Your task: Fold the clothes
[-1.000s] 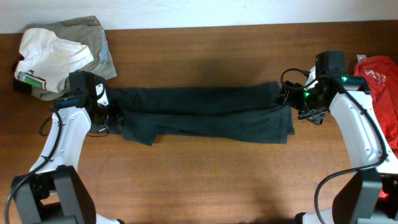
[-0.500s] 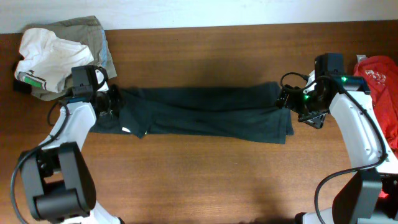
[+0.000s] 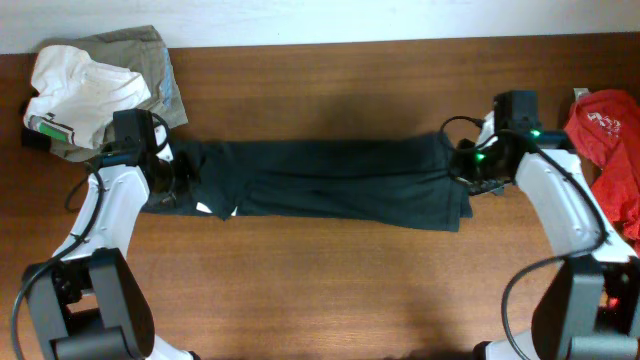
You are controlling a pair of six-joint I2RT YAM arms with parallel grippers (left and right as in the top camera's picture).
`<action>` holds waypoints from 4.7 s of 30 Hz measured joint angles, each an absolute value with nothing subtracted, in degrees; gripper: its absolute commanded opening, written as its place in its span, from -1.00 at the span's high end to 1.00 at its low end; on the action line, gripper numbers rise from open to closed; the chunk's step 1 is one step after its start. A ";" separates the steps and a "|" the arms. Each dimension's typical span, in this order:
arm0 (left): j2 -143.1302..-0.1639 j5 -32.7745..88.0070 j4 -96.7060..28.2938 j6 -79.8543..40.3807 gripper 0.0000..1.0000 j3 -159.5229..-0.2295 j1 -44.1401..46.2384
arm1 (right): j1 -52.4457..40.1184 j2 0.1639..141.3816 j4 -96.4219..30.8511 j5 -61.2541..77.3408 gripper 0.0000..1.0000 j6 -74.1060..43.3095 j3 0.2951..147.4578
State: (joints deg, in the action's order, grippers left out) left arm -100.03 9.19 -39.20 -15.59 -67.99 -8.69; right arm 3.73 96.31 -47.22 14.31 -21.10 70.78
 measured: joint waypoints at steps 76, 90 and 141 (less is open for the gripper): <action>-111.28 13.98 -33.54 -18.85 -0.74 -70.08 -7.27 | -39.40 117.86 -25.65 34.96 -0.89 -49.54 79.77; -111.28 13.96 -33.56 -18.85 -0.84 -70.11 -7.27 | -39.42 122.23 -17.04 32.21 0.78 -52.49 79.83; -112.53 13.67 -38.54 -15.55 0.93 -70.11 -6.55 | -13.39 123.02 -60.51 14.83 0.92 -18.39 86.98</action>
